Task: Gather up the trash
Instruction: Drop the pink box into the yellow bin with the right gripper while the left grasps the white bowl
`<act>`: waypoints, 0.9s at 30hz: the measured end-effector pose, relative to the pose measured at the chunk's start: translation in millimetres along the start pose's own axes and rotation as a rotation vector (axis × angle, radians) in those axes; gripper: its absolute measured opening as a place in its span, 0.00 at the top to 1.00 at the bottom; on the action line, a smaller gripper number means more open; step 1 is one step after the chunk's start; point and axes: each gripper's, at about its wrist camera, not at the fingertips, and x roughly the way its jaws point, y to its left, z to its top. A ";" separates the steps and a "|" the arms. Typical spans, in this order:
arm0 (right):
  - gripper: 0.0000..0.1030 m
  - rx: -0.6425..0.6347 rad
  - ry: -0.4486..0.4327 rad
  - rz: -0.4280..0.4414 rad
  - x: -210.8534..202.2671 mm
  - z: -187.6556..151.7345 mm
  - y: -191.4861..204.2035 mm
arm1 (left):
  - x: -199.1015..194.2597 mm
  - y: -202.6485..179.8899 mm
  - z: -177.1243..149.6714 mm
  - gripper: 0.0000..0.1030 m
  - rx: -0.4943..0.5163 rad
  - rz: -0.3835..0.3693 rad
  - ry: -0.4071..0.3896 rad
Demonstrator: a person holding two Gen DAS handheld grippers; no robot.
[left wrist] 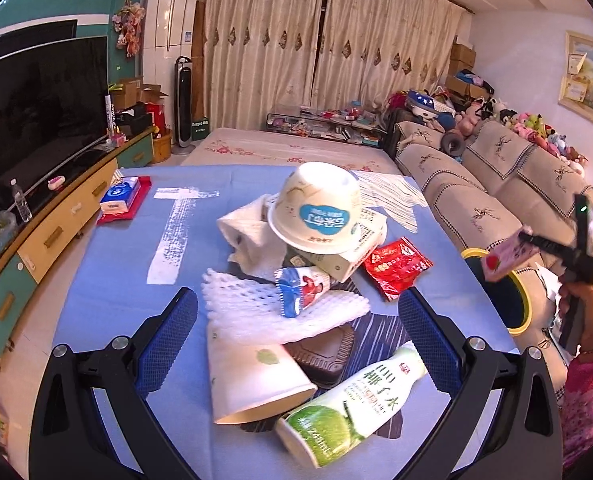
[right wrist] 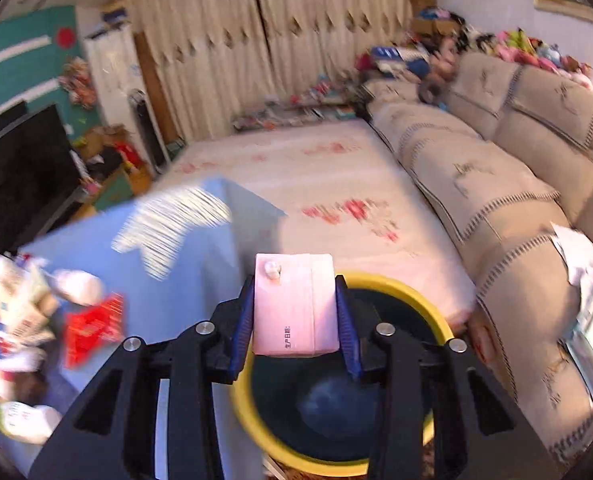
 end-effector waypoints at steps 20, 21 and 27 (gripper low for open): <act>0.51 0.039 0.122 -0.063 63.1 -42.6 -24.2 | 50.1 -36.1 42.1 0.04 0.156 0.011 0.057; 0.51 0.038 0.121 -0.061 62.8 -42.9 -23.8 | 56.1 -37.4 48.5 0.04 0.172 0.011 0.057; 0.50 0.040 0.125 -0.045 61.4 -42.7 -21.6 | 93.0 -37.2 74.8 0.04 0.203 0.008 0.075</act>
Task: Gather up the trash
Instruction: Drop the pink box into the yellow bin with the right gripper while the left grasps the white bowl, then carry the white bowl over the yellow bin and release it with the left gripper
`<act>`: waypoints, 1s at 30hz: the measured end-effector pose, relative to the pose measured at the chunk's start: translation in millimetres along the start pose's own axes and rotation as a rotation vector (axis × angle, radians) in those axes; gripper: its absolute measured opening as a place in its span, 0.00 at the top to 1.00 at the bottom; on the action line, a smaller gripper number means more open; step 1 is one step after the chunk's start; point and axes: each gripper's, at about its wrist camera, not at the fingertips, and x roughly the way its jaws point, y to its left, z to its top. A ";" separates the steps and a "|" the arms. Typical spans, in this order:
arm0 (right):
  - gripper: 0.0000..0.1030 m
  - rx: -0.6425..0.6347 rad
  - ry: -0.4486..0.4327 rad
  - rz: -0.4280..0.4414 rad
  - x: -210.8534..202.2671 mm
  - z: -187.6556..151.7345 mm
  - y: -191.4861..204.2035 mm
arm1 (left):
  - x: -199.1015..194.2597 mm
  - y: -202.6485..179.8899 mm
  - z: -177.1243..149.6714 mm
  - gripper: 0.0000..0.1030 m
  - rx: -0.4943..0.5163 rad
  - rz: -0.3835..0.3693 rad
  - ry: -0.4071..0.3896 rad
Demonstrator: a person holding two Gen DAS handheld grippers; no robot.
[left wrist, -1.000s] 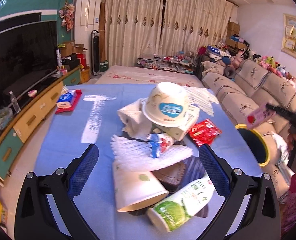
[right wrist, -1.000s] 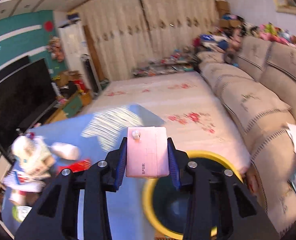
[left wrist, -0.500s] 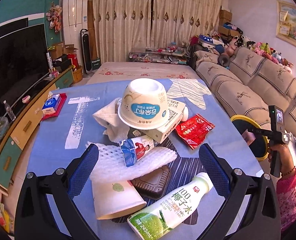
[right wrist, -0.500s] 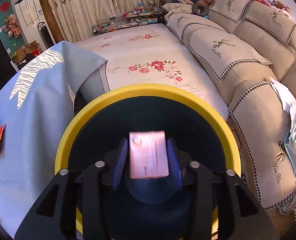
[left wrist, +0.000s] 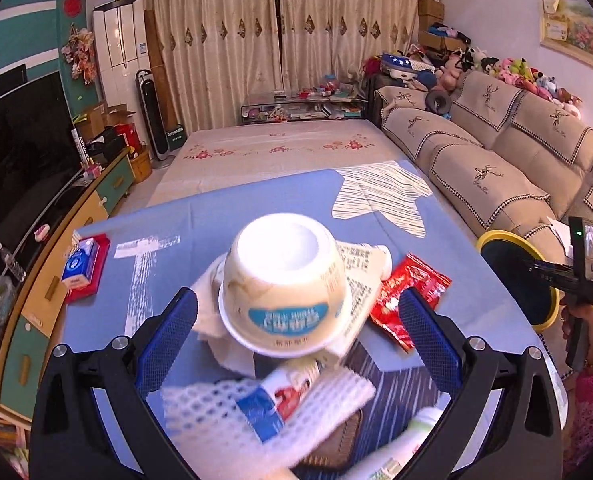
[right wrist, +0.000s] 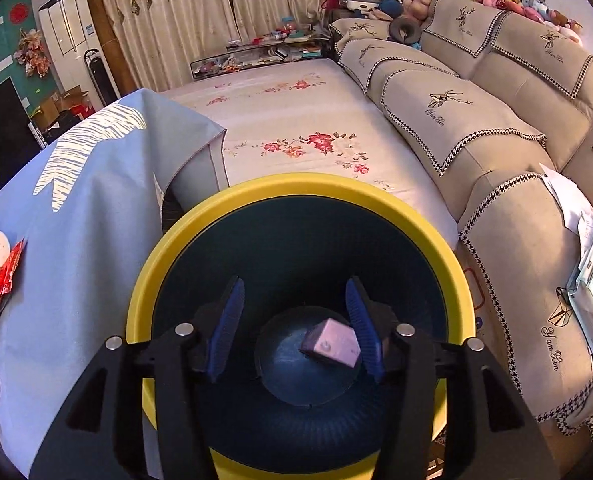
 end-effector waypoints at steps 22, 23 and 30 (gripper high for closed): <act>0.48 0.008 -0.005 0.016 -7.6 -1.7 -4.8 | 30.0 -5.3 17.5 0.21 0.039 0.055 0.033; 0.47 0.009 -0.011 0.017 -10.4 -2.4 -5.4 | 22.2 -8.9 20.3 0.21 0.051 0.058 0.019; 0.44 0.019 -0.074 0.000 -39.7 -11.4 -20.8 | -29.1 -58.2 41.3 0.21 0.134 -0.041 -0.056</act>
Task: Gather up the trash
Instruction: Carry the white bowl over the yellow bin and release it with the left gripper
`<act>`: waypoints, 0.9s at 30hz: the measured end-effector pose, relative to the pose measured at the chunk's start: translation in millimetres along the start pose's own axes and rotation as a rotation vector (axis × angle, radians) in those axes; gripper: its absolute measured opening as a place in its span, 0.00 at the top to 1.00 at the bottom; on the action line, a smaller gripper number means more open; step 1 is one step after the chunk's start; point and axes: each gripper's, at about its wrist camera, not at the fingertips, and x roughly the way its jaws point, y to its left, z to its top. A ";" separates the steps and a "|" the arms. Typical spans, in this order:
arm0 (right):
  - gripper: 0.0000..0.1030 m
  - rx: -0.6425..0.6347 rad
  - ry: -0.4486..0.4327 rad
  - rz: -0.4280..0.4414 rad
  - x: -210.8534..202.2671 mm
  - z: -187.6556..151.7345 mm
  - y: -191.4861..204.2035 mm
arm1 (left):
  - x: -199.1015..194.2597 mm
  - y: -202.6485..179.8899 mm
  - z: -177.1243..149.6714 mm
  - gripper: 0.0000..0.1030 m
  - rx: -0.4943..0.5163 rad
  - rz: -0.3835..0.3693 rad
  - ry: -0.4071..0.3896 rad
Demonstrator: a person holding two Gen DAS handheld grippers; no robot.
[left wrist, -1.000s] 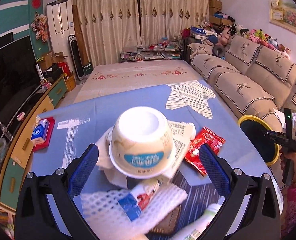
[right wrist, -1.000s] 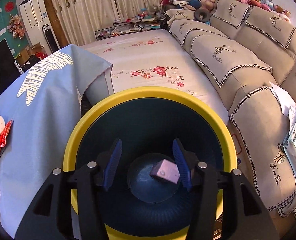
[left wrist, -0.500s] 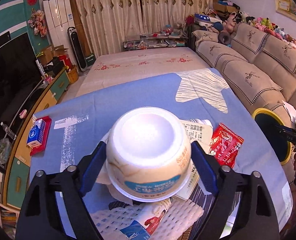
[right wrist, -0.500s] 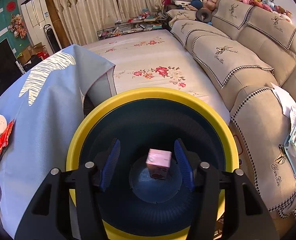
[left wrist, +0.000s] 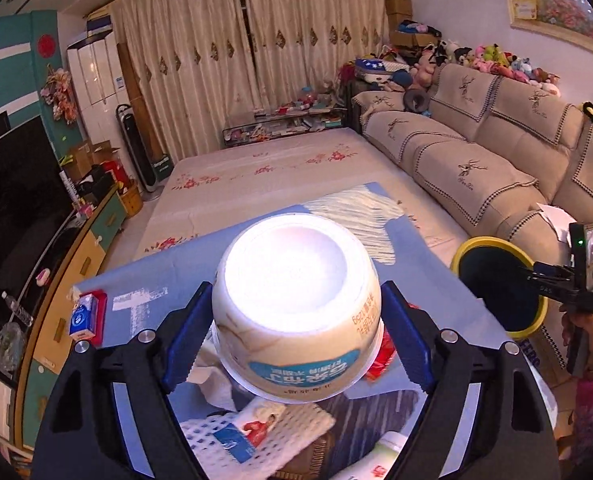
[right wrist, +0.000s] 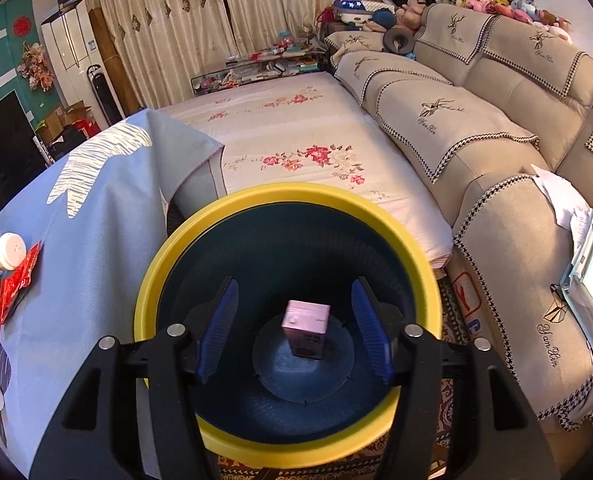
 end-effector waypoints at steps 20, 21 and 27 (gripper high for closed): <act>0.38 0.083 -0.136 -0.103 -80.0 -36.7 -84.1 | 140.9 -286.0 28.9 0.21 0.257 -0.382 0.231; 0.38 0.087 -0.138 -0.107 -80.9 -38.1 -86.6 | 151.1 -293.8 28.1 0.21 0.262 -0.382 0.250; 0.35 0.120 -0.136 -0.126 -81.3 -46.1 -101.7 | 190.5 -313.4 20.7 0.19 0.260 -0.362 0.305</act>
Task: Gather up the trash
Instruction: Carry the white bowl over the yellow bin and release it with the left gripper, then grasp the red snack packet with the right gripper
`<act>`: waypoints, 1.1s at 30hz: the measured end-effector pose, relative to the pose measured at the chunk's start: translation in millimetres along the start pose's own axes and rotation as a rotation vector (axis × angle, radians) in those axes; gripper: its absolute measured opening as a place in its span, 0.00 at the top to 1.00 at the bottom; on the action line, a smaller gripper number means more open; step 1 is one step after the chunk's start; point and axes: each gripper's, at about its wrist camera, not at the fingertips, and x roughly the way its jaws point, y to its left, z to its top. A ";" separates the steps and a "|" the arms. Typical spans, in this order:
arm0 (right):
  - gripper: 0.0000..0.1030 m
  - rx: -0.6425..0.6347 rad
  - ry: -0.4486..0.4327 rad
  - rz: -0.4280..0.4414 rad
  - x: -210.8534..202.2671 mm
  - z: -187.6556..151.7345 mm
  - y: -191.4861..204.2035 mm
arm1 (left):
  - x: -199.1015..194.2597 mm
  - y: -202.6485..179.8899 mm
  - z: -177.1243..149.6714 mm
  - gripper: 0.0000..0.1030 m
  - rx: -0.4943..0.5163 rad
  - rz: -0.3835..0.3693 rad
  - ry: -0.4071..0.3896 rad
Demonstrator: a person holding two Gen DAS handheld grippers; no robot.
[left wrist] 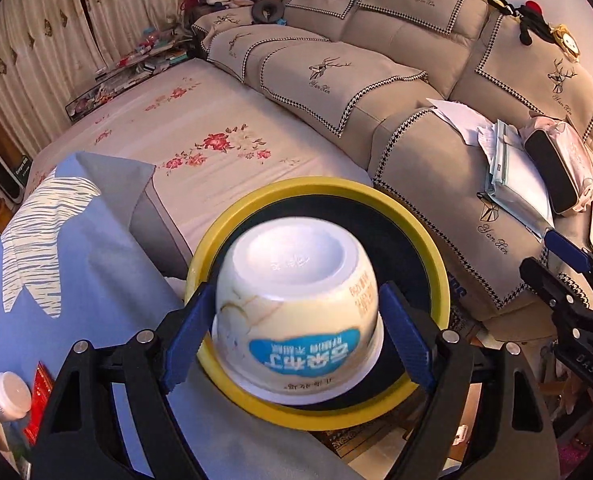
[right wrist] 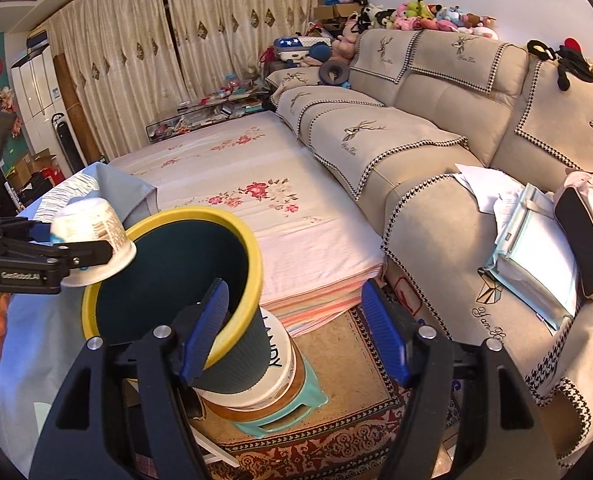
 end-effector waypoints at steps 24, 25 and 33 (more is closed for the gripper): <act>0.31 -0.239 0.029 0.224 -4.1 3.1 159.9 | -288.0 193.8 -163.0 0.05 -0.333 0.320 -0.458; 0.31 -0.253 0.032 0.250 -4.2 3.8 172.3 | -293.9 207.6 -174.7 0.05 -0.360 0.337 -0.464; 0.36 -0.380 0.083 0.396 4.2 9.9 286.3 | -309.6 286.8 -258.9 0.05 -0.519 0.512 -0.480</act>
